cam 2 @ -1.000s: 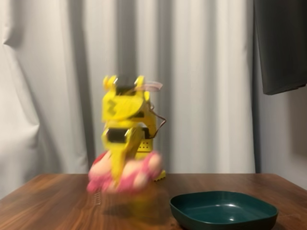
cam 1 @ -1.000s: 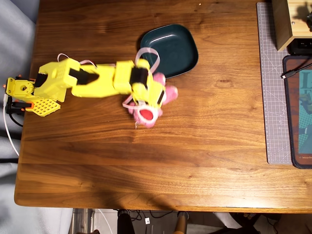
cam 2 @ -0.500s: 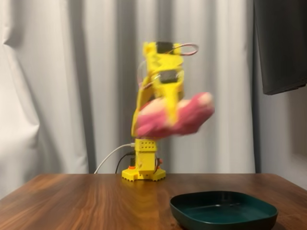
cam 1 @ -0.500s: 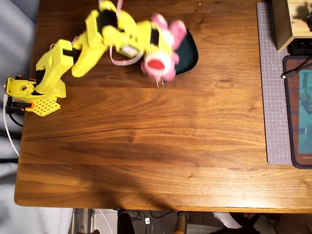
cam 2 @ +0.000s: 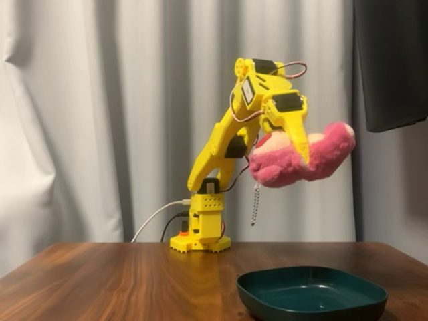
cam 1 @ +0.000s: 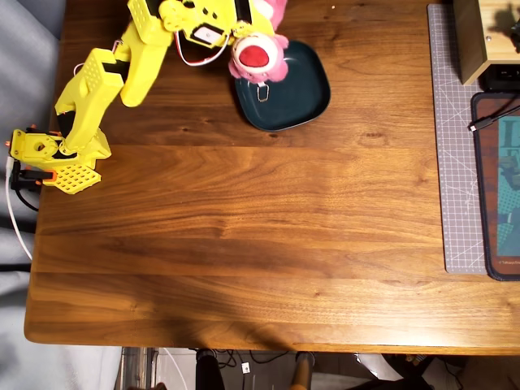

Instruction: Grasp a strawberry bear and put it in the bin.

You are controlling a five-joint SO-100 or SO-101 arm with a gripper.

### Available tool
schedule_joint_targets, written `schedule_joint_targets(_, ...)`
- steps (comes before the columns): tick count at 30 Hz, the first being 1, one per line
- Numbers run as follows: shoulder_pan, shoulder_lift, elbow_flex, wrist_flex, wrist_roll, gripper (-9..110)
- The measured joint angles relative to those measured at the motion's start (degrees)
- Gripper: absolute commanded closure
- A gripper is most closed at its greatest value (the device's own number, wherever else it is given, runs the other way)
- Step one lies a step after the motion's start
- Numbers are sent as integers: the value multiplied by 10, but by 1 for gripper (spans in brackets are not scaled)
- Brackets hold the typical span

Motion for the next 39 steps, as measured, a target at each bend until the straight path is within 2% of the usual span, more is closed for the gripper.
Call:
schedule_joint_targets(6, -47, -39, -28, -2, 0, 102)
schedule_joint_targets(16, -22, -43, -30, -1, 0, 102)
schedule_joint_targets(21, 4, -43, -30, -1, 0, 91)
schedule_joint_targets(39, 1, -43, -30, -1, 0, 70)
